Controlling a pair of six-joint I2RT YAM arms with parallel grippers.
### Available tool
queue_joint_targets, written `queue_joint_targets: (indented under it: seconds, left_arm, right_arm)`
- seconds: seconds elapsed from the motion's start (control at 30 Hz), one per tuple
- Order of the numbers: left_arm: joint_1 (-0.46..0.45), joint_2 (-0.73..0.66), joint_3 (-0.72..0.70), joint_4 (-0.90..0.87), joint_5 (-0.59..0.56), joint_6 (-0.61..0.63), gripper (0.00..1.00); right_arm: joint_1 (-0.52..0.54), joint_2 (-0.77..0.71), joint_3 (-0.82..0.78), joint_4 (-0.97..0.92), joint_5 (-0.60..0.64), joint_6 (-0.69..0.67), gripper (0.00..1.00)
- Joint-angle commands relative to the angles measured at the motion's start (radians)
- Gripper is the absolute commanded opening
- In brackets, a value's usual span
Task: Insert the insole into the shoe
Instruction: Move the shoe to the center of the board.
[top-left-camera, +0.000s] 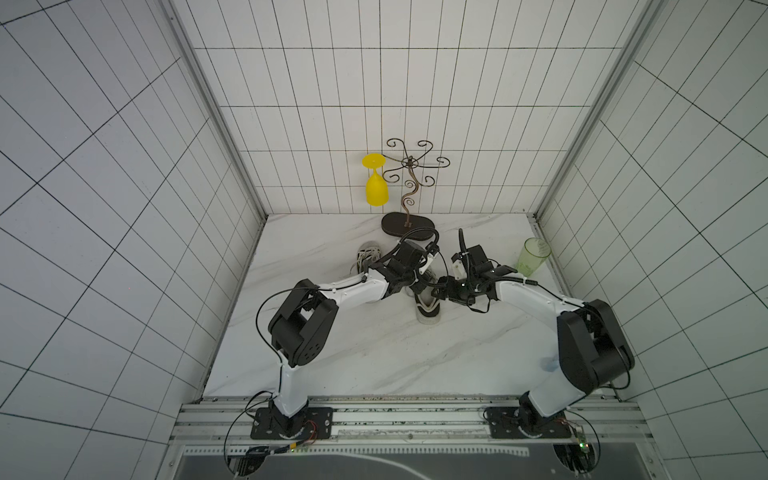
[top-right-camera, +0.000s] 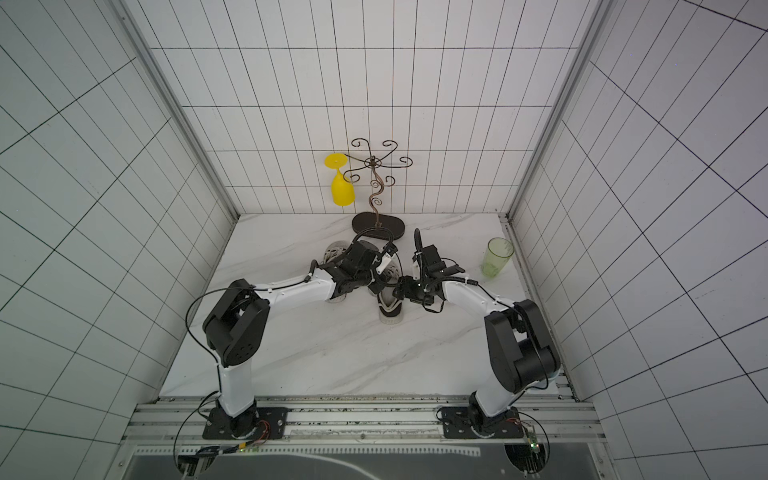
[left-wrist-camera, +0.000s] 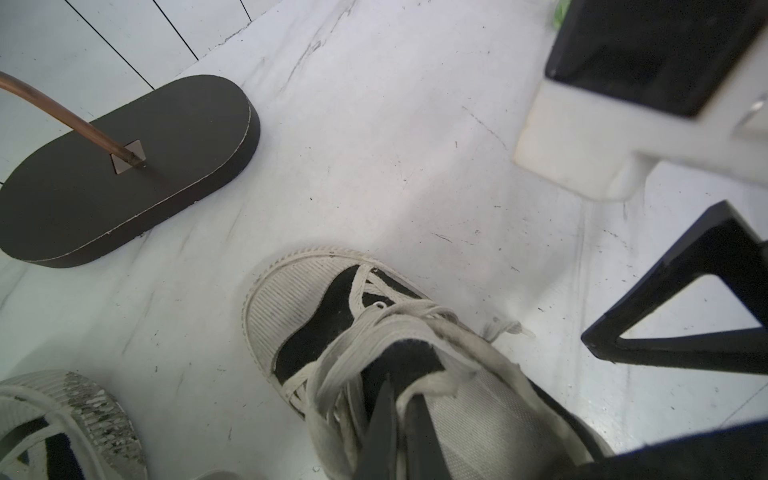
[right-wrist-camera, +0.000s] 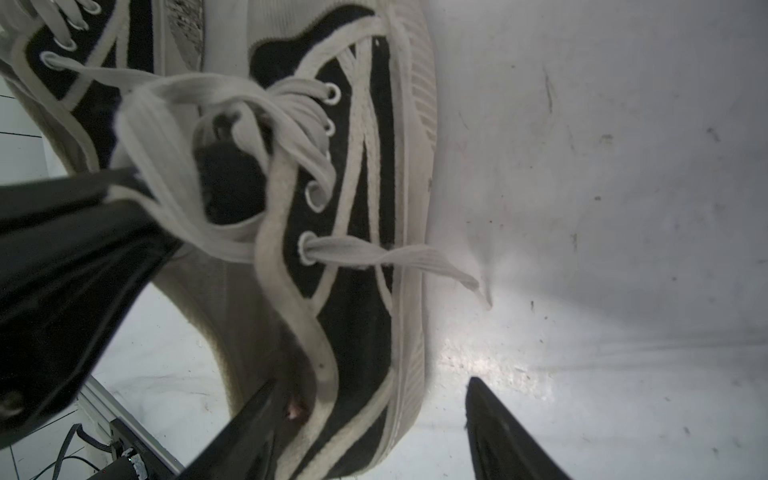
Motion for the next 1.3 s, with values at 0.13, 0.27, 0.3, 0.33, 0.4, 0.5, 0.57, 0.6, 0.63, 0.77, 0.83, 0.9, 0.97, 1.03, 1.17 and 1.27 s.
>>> queue_joint_targets:
  seconds: [0.13,0.27,0.3,0.33,0.4,0.5,0.57,0.6,0.63,0.77,0.83,0.9,0.97,1.03,1.17,1.27]
  left_arm:
    - [0.005,0.095,0.163,-0.058,-0.151,0.043,0.29]
    - [0.019,0.103,0.249,-0.192,-0.151,-0.025,0.45]
    - [0.027,0.09,0.252,-0.201,-0.128,-0.041,0.46]
    - [0.038,0.067,0.249,-0.203,-0.103,-0.06,0.48]
    - [0.055,0.015,0.236,-0.195,-0.077,-0.102,0.5]
    - [0.088,-0.084,0.178,-0.155,-0.044,-0.179,0.51]
    - [0.114,-0.152,0.118,-0.138,-0.029,-0.236,0.51]
    - [0.125,-0.186,0.084,-0.132,-0.041,-0.267,0.51]
    - [0.143,-0.224,0.04,-0.121,-0.05,-0.305,0.51]
    - [0.225,-0.355,-0.145,-0.09,-0.07,-0.428,0.51]
    - [0.255,-0.401,-0.222,-0.08,-0.096,-0.449,0.51]
    - [0.274,-0.435,-0.283,-0.081,-0.131,-0.451,0.5]
    - [0.293,-0.457,-0.327,-0.101,-0.165,-0.464,0.5]
    - [0.313,-0.466,-0.353,-0.128,-0.179,-0.483,0.5]
    - [0.354,-0.466,-0.364,-0.198,-0.187,-0.53,0.49]
    - [0.367,-0.49,-0.389,-0.198,-0.198,-0.549,0.49]
  right_arm:
    - [-0.006,0.042,0.101,0.031,-0.016,0.045,0.65]
    - [-0.006,0.091,0.149,0.03,0.015,0.029,0.64]
    - [-0.007,0.102,0.162,0.031,0.021,0.027,0.64]
    - [-0.006,0.115,0.176,0.03,0.026,0.024,0.63]
    - [-0.006,0.137,0.201,0.03,0.036,0.021,0.63]
    - [-0.009,0.164,0.238,0.032,0.076,0.016,0.63]
    - [-0.014,0.184,0.258,0.037,0.116,0.015,0.57]
    - [-0.016,0.195,0.265,0.045,0.13,0.011,0.53]
    - [-0.018,0.209,0.269,0.052,0.14,0.005,0.47]
    - [-0.018,0.259,0.264,0.103,0.117,0.023,0.32]
    - [-0.013,0.256,0.235,0.153,0.102,0.068,0.25]
    - [0.005,0.247,0.216,0.19,0.108,0.116,0.22]
    - [0.028,0.244,0.21,0.224,0.12,0.169,0.19]
    - [0.046,0.245,0.207,0.259,0.135,0.216,0.15]
    - [0.057,0.273,0.218,0.298,0.138,0.301,0.1]
    - [0.061,0.289,0.208,0.349,0.109,0.388,0.08]
